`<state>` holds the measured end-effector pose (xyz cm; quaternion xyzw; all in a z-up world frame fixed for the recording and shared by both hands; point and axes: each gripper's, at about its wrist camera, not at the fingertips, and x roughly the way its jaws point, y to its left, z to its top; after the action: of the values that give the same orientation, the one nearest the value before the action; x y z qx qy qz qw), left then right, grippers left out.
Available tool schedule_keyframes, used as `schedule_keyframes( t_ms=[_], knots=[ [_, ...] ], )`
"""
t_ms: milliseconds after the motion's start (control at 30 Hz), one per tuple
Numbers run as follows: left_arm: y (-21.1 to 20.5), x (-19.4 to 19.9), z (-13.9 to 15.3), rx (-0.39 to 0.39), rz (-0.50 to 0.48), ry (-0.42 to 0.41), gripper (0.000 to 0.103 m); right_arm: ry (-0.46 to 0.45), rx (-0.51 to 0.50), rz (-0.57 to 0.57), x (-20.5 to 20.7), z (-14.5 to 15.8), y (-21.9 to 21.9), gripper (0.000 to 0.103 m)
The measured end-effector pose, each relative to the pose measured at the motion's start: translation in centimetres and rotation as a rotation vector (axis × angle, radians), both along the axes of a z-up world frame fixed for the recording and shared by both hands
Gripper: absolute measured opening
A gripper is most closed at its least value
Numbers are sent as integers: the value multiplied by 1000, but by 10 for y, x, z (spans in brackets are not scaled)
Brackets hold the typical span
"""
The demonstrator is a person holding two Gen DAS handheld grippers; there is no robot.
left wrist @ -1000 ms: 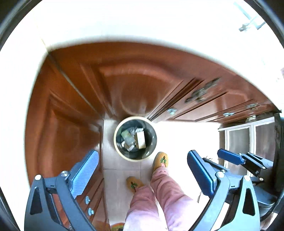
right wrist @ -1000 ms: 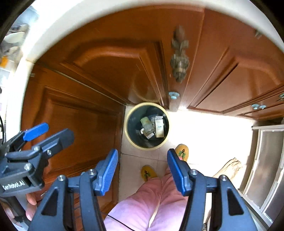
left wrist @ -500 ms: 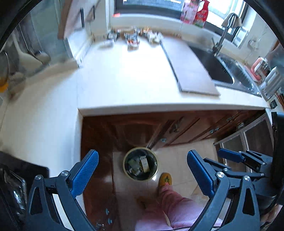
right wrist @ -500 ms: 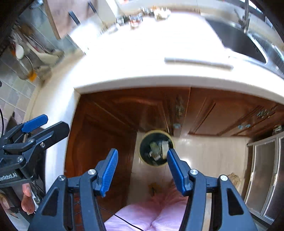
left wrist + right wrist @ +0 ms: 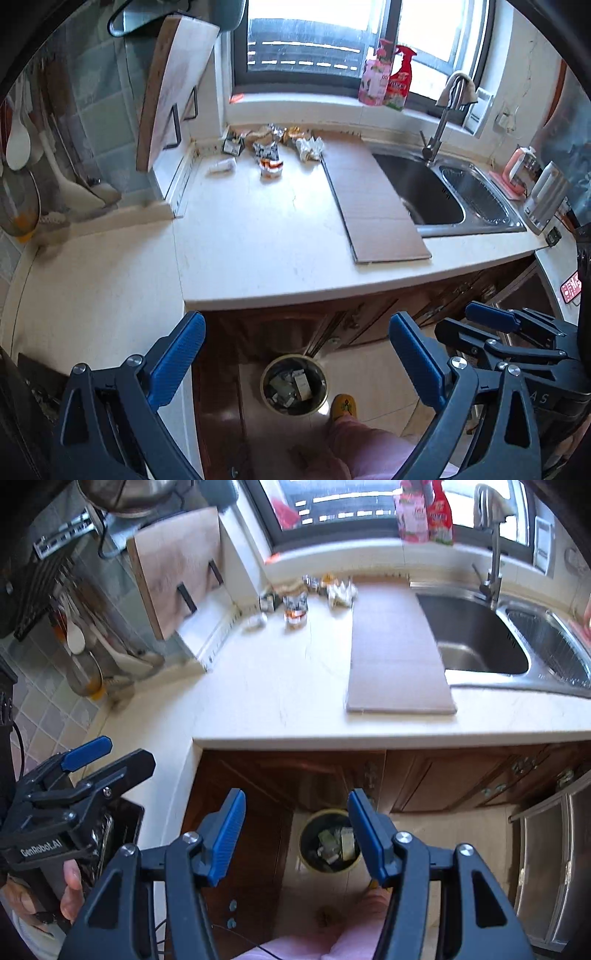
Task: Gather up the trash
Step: 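Raise both open tools back up to the counter, then grasp the orange-white snack wrapper with the left tool while the right tool grasps the crumpled white tissue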
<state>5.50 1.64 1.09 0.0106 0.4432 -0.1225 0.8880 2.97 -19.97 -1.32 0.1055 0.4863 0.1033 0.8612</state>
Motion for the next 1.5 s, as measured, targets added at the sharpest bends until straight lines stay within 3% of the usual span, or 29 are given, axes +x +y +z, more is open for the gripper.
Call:
schedule_keyframes(
  t_ms=[400, 767, 1133, 1500],
  knots=[
    [-16, 55, 34, -3, 3, -78, 99, -123, 15, -36, 58, 44, -27, 64],
    [-37, 191, 21, 18, 62, -21, 99, -92, 101, -26, 191, 39, -75, 68],
    [-59, 332, -38, 48, 146, 103, 99, 5, 91, 2, 332, -5, -93, 68],
    [-65, 423, -126, 63, 206, 263, 99, 95, 111, 22, 439, -74, -79, 68]
  ],
)
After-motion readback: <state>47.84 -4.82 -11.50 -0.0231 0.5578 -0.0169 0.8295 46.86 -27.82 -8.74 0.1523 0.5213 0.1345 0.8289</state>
